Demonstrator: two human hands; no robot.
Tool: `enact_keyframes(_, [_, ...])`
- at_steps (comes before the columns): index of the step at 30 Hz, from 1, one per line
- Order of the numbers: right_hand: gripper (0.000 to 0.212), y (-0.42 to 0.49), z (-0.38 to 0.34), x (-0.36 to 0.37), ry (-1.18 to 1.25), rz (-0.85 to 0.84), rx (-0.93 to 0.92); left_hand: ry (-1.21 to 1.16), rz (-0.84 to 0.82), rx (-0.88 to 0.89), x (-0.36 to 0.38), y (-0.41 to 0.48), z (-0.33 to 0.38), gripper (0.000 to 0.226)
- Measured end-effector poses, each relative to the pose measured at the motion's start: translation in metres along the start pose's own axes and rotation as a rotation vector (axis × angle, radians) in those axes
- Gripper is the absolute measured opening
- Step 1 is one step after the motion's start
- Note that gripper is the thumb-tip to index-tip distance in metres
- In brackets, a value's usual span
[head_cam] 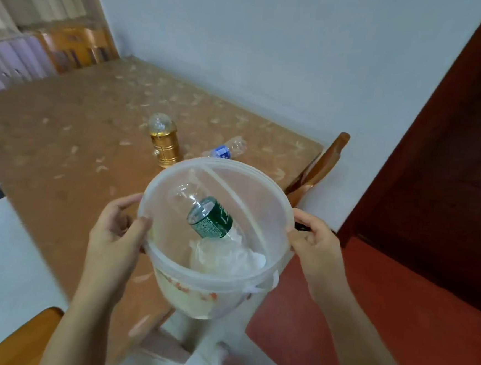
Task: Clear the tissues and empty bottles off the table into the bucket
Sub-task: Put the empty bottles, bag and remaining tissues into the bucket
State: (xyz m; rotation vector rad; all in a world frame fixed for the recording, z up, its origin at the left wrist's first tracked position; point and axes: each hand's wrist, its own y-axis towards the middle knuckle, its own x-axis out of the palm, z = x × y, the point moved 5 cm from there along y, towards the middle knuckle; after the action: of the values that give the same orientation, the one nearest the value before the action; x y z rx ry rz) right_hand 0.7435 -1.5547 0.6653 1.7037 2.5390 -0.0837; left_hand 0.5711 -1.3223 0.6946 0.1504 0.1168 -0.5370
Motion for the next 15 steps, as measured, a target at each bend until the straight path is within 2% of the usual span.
enact_keyframes(5, [0.027,0.077,-0.008,0.055,-0.034,-0.137,-0.023,0.027,0.117,0.015,-0.010,0.061,-0.003,0.034])
enact_keyframes(10, [0.032,0.129,-0.002,0.096,-0.061,-0.215,-0.041,0.066,0.195,-0.009,-0.017,0.102,-0.010,0.033])
enact_keyframes(15, [0.031,0.162,0.015,0.129,-0.053,-0.282,0.044,0.147,0.297,-0.037,-0.023,0.116,-0.017,0.035])
